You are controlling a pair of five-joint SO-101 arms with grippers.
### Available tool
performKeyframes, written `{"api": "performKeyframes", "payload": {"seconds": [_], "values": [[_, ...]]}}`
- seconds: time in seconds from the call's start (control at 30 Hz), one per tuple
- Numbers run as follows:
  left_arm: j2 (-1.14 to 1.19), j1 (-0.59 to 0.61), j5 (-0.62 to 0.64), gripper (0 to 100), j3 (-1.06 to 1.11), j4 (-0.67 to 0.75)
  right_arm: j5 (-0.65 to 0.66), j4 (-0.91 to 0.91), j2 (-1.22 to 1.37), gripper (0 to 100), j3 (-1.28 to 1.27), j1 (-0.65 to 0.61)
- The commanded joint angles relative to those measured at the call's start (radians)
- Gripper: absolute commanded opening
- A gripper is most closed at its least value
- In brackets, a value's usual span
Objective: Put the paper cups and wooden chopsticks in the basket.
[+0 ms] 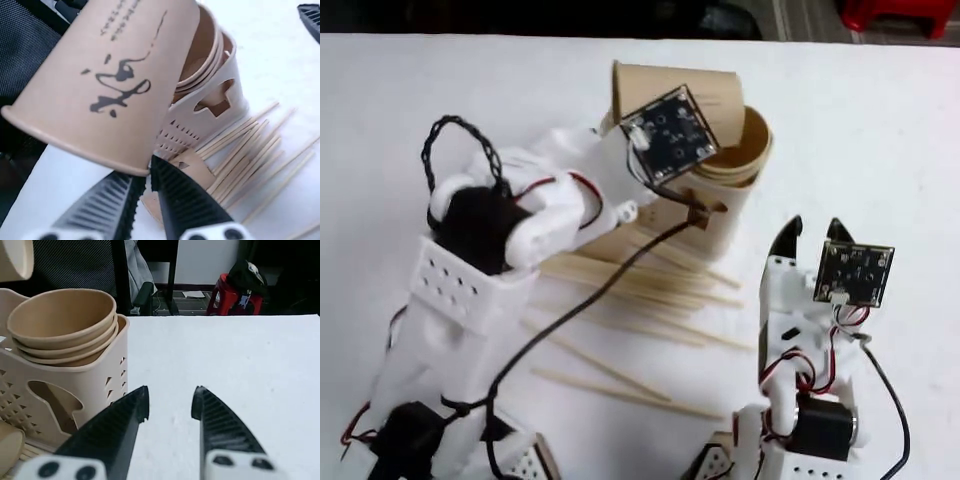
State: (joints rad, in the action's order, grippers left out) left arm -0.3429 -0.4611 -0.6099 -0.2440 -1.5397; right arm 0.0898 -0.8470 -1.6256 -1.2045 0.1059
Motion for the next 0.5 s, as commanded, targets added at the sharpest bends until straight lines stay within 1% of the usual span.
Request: {"api": "performKeyframes", "payload": {"seconds": [0.0,0.1,0.2,0.27,0.37,0.4,0.47], "values": [[0.031,-0.030,0.015,2,-0.044,0.025,0.011,0.022,-0.015,14.9,0.005,-0.004],[0.120,-0.030,0.015,2,-0.066,0.020,0.011,0.022,-0.015,14.9,0.005,-0.004],[0.179,-0.028,0.009,3,-0.132,-0.009,0.011,0.022,-0.015,14.9,0.005,-0.004],[0.202,-0.028,0.008,7,-0.199,-0.048,0.011,0.022,-0.012,14.9,0.005,-0.004],[0.226,-0.030,0.017,20,-0.290,-0.086,0.011,0.022,-0.012,14.9,0.005,-0.005],[0.236,-0.030,0.026,22,-0.316,-0.094,0.011,0.022,-0.012,14.9,0.005,-0.005],[0.260,-0.024,0.058,22,-0.365,-0.092,0.011,0.022,-0.012,14.9,0.005,-0.005]]}}
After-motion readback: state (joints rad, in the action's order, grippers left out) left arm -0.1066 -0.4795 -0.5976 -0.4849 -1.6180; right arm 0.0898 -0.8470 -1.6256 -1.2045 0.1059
